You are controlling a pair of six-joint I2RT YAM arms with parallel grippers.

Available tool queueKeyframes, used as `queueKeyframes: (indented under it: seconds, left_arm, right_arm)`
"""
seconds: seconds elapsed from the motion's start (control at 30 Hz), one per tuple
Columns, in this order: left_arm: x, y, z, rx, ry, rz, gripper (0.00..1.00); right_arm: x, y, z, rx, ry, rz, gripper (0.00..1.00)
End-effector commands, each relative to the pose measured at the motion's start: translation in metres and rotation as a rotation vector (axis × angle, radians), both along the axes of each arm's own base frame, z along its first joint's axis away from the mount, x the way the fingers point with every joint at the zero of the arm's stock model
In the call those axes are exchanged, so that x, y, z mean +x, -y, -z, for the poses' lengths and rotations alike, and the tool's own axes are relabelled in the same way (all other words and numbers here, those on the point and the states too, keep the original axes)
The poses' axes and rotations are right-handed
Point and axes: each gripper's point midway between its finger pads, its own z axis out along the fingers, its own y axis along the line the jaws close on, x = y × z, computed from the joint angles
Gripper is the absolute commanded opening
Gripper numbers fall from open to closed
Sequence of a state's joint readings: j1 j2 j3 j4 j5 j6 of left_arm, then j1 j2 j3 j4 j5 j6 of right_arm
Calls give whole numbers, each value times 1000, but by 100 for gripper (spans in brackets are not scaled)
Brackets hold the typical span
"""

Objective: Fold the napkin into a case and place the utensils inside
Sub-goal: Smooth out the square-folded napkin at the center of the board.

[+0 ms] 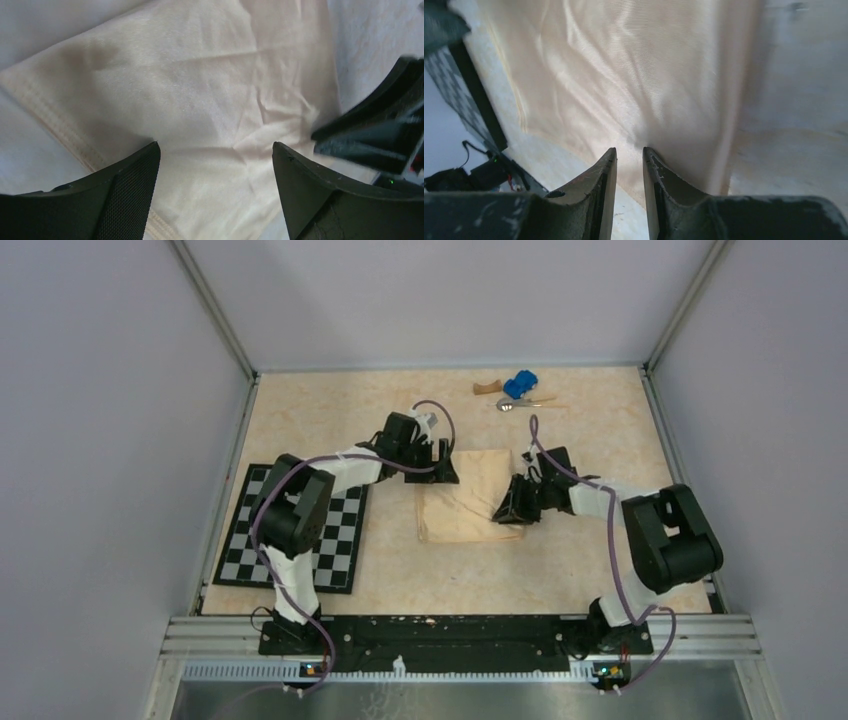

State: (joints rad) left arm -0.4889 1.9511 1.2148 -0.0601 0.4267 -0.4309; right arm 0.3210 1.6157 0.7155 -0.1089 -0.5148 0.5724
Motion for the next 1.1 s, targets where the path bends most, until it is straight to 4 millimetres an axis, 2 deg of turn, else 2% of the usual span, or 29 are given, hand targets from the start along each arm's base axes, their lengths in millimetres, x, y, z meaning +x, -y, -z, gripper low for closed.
queueKeyframes:
  seconds: [0.0, 0.07, 0.13, 0.23, 0.3, 0.37, 0.47, 0.53, 0.63, 0.8, 0.9, 1.07]
  left_arm:
    - [-52, -16, 16, 45, -106, -37, 88]
    - [-80, -7, 15, 11, -152, -24, 88]
    - [-116, 12, 10, -33, -196, 7, 89]
    - [-151, 38, -17, -146, -195, 41, 89]
    - [-162, 48, -43, -206, -172, 74, 90]
    - [-164, 53, -69, -249, -138, 107, 90]
    - [-150, 51, -88, -221, -57, 105, 92]
    - [-139, 44, -74, -127, -64, 90, 92]
    - [-128, 49, -66, -78, -62, 118, 91]
    - [-127, 41, -30, -10, -89, 94, 91]
    - [-131, 39, -13, -4, -108, 86, 91]
    - [-137, 42, -2, -18, -131, 104, 90]
  right_arm:
    - [-1, 74, 23, -332, -5, 154, 27]
    - [13, 85, 11, -396, 45, 172, 27]
    - [30, 88, -9, -421, 113, 175, 28]
    - [48, 73, -50, -414, 224, 114, 31]
    - [41, 55, -64, -350, 252, 46, 39]
    - [26, 32, -69, -215, 220, -24, 41]
    - [4, 14, -62, -90, 154, -74, 39]
    - [-2, 20, -48, -107, 127, -58, 32]
    - [-4, 31, -33, -136, 98, -37, 24]
    - [11, 65, -4, -229, 61, 69, 19]
    - [27, 77, 7, -284, 70, 85, 18]
    - [70, 67, 13, -273, 115, 68, 19]
